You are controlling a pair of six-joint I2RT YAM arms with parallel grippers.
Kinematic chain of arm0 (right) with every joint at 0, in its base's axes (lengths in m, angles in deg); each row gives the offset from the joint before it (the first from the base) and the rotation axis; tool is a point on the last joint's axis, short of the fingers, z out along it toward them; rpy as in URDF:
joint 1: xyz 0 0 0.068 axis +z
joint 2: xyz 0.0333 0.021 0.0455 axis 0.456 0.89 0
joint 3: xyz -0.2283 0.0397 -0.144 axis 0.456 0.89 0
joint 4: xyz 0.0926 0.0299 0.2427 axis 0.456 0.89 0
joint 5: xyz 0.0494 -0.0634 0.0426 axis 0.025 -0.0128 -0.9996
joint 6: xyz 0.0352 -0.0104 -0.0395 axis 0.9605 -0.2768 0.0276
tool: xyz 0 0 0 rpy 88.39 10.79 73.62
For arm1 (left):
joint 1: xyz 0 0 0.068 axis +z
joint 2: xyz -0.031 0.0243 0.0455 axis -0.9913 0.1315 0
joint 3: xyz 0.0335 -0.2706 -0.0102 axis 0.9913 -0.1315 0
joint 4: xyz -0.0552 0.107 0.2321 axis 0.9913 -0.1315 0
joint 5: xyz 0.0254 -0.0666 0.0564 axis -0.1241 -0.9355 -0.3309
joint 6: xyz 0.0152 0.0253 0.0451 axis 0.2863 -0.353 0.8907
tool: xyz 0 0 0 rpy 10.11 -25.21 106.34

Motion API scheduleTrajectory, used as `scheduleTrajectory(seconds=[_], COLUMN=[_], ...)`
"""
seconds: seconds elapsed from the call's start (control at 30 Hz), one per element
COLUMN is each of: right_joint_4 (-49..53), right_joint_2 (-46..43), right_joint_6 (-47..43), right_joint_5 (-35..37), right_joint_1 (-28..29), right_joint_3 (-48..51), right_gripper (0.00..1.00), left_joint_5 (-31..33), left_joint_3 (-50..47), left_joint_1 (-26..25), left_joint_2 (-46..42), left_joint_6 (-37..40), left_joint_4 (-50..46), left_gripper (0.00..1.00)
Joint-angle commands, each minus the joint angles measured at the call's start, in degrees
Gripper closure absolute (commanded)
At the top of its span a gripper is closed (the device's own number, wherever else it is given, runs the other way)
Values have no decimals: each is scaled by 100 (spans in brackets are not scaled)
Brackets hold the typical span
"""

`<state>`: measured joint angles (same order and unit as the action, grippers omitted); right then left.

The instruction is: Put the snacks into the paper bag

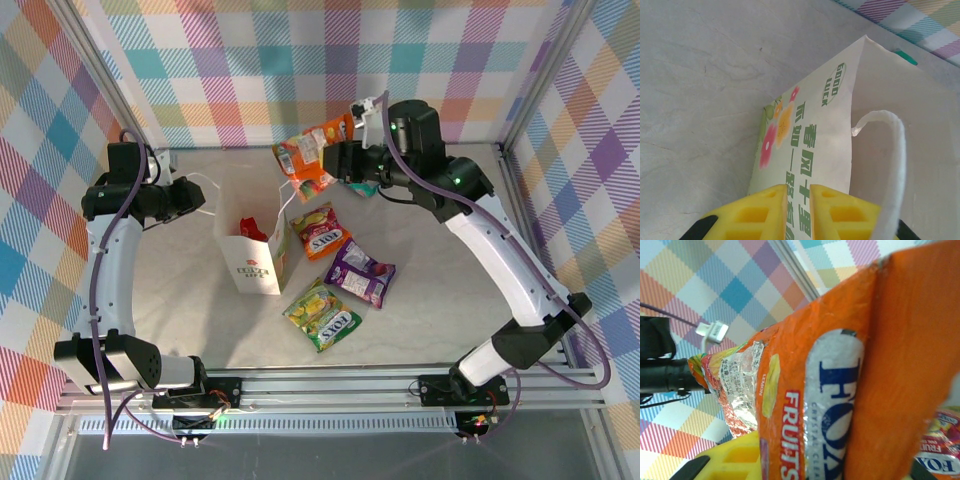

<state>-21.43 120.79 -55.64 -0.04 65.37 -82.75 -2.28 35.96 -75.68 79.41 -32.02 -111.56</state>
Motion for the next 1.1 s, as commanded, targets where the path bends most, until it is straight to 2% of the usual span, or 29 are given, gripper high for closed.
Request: scheduleTrajectory(seconds=[0.0, 0.23, 0.6, 0.87, 1.07], right_joint_4=[-371, -321, 46, 454, 564], right_joint_2=[60, 511, 1377, 2001, 2228], right_joint_6=[-226, -428, -712, -868, -1029], right_joint_5=[-204, -476, -473, -440, -526], right_joint_1=[125, 452, 864, 957, 1016], right_joint_3=[-368, -837, -1807, -2529, -2719], right_gripper=[74, 74, 74, 73, 73], left_joint_5=[-84, -182, -110, -147, -112], left_joint_3=[-6, -10, -32, -98, -101], left_joint_1=[-46, -45, -47, -44, -46], left_joint_2=[-92, -99, -160, -258, -275], left_joint_6=[100, 142, 291, 317, 354], left_joint_4=[-83, -108, -215, -171, -180], left_gripper=[80, 80, 80, 80, 80])
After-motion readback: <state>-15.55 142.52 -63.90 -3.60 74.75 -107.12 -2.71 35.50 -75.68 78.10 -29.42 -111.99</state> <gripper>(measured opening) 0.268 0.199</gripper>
